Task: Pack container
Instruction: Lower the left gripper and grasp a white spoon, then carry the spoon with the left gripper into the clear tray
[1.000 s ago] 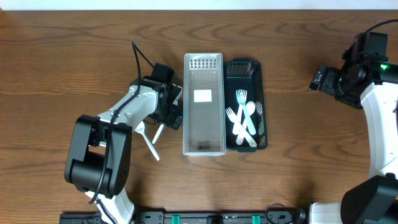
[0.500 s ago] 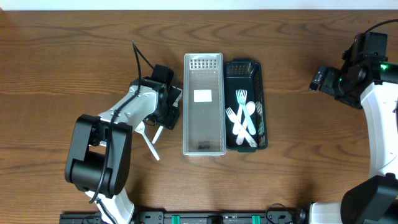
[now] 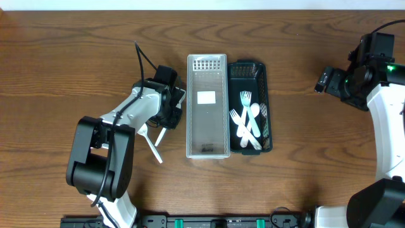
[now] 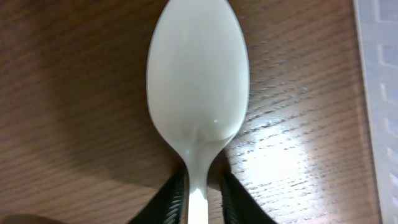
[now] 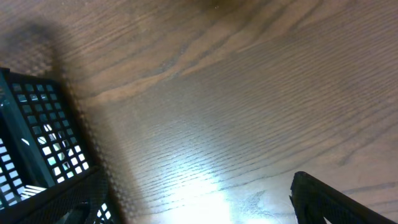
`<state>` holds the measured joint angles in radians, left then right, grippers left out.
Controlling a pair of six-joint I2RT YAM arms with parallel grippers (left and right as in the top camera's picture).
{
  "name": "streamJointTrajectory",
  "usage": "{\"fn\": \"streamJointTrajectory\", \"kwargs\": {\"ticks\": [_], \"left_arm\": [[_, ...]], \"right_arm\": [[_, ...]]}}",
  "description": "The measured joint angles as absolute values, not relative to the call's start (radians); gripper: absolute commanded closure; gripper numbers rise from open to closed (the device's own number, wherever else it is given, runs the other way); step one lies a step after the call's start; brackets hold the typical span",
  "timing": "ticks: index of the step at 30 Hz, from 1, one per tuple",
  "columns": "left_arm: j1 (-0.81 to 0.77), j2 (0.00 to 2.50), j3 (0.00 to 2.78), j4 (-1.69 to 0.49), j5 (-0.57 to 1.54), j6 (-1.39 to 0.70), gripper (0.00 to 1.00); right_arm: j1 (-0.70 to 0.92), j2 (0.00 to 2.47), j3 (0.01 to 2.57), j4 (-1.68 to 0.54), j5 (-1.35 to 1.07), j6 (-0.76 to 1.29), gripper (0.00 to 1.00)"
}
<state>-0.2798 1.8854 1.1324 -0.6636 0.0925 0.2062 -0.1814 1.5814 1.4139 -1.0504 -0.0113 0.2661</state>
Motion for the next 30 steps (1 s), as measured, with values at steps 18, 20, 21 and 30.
{"fn": "streamJointTrajectory", "kwargs": {"ticks": [18,20,21,30], "left_arm": [[-0.280,1.780,1.154,-0.761,0.045,0.178,0.94],[-0.281,1.712,1.188,-0.786,0.045,0.154,0.95],[-0.283,1.673,1.209,-0.797,0.045,0.140,0.94],[-0.434,1.356,1.306,-0.807,0.042,-0.168,0.94]], "right_arm": [[-0.181,1.581,1.414,-1.050,-0.011,0.266,0.03],[-0.181,1.581,1.414,-1.050,-0.011,0.266,0.02],[-0.181,1.581,1.414,-1.050,-0.012,0.266,0.02],[-0.181,1.581,1.414,-1.051,-0.012,0.266,0.02]]}}
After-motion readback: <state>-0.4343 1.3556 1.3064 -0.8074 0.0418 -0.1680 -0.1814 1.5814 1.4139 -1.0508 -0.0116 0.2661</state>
